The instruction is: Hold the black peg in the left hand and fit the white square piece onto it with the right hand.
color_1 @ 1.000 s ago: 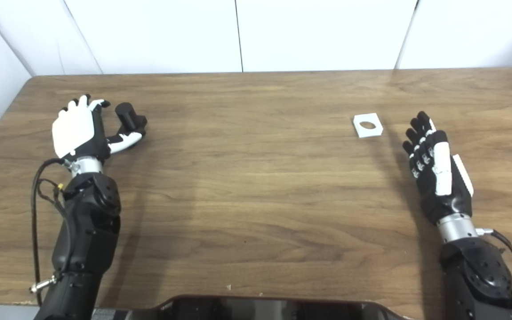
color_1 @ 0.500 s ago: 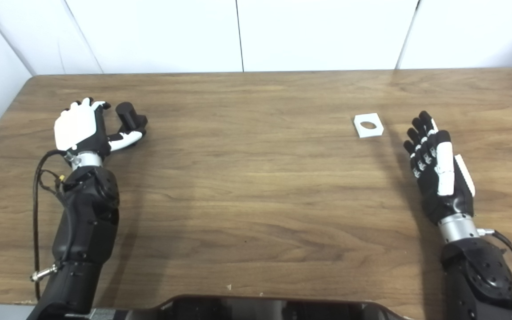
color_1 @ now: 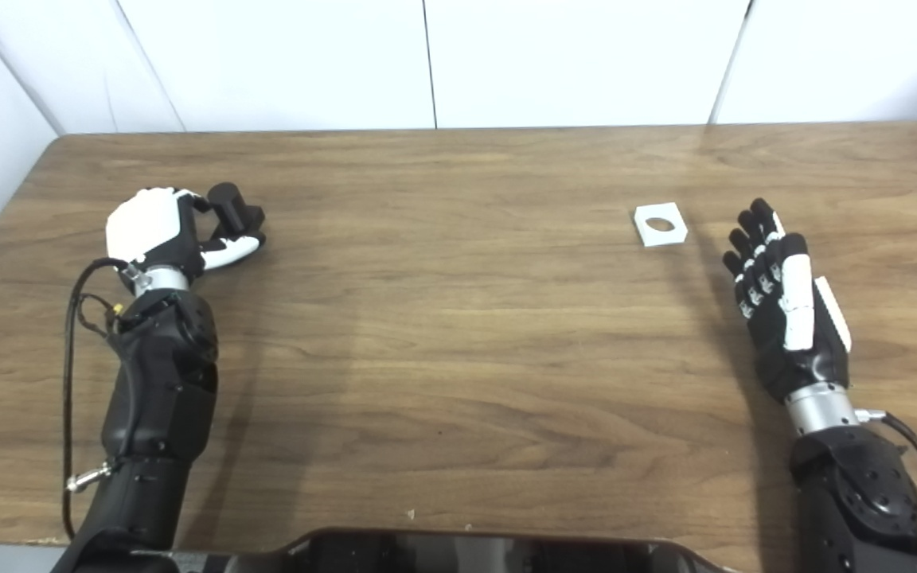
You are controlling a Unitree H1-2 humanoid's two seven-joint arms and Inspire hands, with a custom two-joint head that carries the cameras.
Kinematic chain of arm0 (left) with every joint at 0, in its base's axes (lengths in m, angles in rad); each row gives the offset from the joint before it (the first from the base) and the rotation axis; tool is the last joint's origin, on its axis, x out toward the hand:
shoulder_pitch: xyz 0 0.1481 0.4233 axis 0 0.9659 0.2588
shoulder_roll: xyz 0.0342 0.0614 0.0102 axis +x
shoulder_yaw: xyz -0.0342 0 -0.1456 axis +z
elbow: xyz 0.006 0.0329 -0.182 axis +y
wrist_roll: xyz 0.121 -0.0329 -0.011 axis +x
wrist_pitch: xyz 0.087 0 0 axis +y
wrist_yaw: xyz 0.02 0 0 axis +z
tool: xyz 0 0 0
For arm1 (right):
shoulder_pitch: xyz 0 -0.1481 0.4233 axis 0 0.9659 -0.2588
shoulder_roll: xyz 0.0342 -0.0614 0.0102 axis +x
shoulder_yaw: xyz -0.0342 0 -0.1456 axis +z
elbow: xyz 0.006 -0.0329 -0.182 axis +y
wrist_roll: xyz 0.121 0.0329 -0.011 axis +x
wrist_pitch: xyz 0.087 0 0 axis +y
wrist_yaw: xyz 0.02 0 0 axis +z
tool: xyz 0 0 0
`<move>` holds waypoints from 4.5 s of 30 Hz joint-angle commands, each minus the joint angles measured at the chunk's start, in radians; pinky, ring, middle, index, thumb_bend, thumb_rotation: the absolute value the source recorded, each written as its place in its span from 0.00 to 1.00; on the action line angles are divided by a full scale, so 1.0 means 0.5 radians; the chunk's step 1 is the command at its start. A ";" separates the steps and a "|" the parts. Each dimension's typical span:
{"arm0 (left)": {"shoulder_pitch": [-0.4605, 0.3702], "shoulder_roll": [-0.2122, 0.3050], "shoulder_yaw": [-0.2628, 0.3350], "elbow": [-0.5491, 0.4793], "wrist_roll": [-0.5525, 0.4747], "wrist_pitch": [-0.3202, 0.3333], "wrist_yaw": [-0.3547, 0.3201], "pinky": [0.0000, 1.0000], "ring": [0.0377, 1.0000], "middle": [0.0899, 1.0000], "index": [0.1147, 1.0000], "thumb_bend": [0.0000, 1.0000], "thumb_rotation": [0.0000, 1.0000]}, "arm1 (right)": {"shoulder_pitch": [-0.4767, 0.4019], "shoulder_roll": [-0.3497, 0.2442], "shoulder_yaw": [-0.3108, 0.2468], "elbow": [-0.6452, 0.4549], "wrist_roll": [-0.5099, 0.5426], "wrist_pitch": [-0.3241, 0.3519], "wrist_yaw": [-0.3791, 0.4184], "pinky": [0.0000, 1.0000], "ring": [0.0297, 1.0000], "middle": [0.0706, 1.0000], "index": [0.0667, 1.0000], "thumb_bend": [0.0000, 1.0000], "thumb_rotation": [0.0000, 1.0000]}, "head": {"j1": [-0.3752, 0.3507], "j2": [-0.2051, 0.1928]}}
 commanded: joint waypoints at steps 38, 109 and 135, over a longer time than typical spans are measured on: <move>-0.107 0.076 -0.102 0.102 -0.039 0.000 0.154 1.00 1.00 0.91 0.56 0.74 0.32 | 0.035 -0.003 0.012 0.069 -0.021 -0.056 0.008 1.00 1.00 1.00 1.00 0.54 1.00 | 0.003 -0.028; 0.455 -0.109 -0.616 -0.652 -0.475 -0.029 0.288 0.96 1.00 0.87 0.42 0.51 0.07 | 0.022 0.005 0.035 0.013 -0.055 0.001 -0.012 1.00 1.00 1.00 1.00 0.51 1.00 | -0.128 -0.009; 0.861 -0.273 -1.003 -0.953 -0.508 -0.149 0.217 0.91 1.00 0.88 0.42 0.51 0.08 | 0.053 0.048 0.077 -0.098 -0.057 0.133 -0.033 1.00 1.00 1.00 1.00 0.53 0.96 | -0.252 0.026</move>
